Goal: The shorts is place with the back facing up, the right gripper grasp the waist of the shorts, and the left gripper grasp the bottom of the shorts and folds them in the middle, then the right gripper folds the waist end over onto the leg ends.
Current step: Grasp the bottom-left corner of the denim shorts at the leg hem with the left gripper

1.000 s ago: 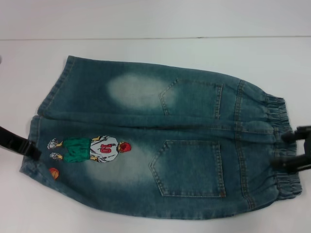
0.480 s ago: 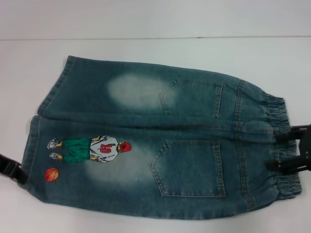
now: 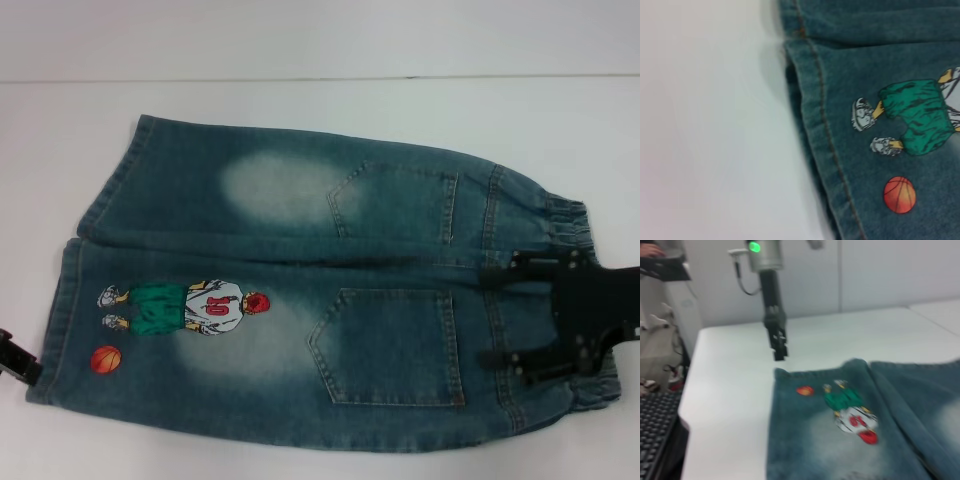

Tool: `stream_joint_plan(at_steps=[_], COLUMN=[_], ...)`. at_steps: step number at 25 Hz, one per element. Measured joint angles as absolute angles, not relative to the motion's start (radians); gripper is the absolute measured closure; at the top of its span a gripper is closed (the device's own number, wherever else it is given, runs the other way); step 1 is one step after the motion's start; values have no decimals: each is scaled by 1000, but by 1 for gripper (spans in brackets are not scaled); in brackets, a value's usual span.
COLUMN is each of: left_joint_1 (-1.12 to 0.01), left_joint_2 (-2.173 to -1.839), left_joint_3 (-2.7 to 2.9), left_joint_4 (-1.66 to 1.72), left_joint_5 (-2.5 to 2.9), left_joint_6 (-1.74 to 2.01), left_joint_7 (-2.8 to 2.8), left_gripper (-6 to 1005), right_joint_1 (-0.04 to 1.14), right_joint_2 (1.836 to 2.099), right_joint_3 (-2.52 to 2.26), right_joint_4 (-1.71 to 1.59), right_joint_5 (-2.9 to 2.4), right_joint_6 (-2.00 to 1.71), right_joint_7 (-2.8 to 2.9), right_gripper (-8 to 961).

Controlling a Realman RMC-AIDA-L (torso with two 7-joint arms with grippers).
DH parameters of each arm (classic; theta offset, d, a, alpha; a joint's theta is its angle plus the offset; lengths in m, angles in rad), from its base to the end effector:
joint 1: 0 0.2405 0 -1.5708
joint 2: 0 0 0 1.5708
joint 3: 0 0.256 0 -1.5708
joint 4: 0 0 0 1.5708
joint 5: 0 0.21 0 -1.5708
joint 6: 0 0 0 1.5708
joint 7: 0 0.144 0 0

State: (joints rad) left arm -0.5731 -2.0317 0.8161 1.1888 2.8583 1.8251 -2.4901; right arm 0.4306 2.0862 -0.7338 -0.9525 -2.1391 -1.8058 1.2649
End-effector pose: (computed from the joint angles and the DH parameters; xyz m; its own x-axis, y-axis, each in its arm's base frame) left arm -0.2943 0.3182 0.0855 0.2772 0.9533 -0.1202 0.8295 -0.3006 -0.4706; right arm 0.2652 0.2920 0.0295 0.9401 -0.1229 -0.3180 -0.1697 -0.9776 -0.1241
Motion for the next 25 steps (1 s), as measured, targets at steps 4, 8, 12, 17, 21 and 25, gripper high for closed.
stream_joint_plan(at_steps=[4, 8, 12, 17, 21, 25], left_joint_1=[-568, -566, -565, -572, -579, -585], left_joint_2=[-2018, -2011, -2011, -2009, -2009, -2014], left_joint_3=[833, 840, 876, 883, 879, 877], left_joint_4=[1181, 1170, 1147, 1087, 1061, 1059], left_joint_5=[2860, 2860, 2861, 2861, 2860, 2859], left_joint_6=[1826, 1826, 1809, 1788, 1781, 1776], left_joint_7=[-2531, -2558, -2587, -2601, -2603, -2613], left_gripper=[582, 506, 465, 318, 216, 207], right_joint_1=[446, 459, 466, 476, 479, 479], right_joint_2=[2086, 2086, 2086, 2086, 2086, 2086], right_joint_3=[-735, -738, -747, -750, -750, -750], right_joint_4=[-901, -877, -862, -837, -834, -833], right_joint_5=[-2135, -2134, -2134, -2135, -2136, -2135], right_joint_6=[-1813, -1813, -1817, -1810, -1803, -1790], right_joint_7=[1202, 1177, 1140, 1120, 1117, 1117], right_gripper=[39, 39, 39, 39, 39, 39])
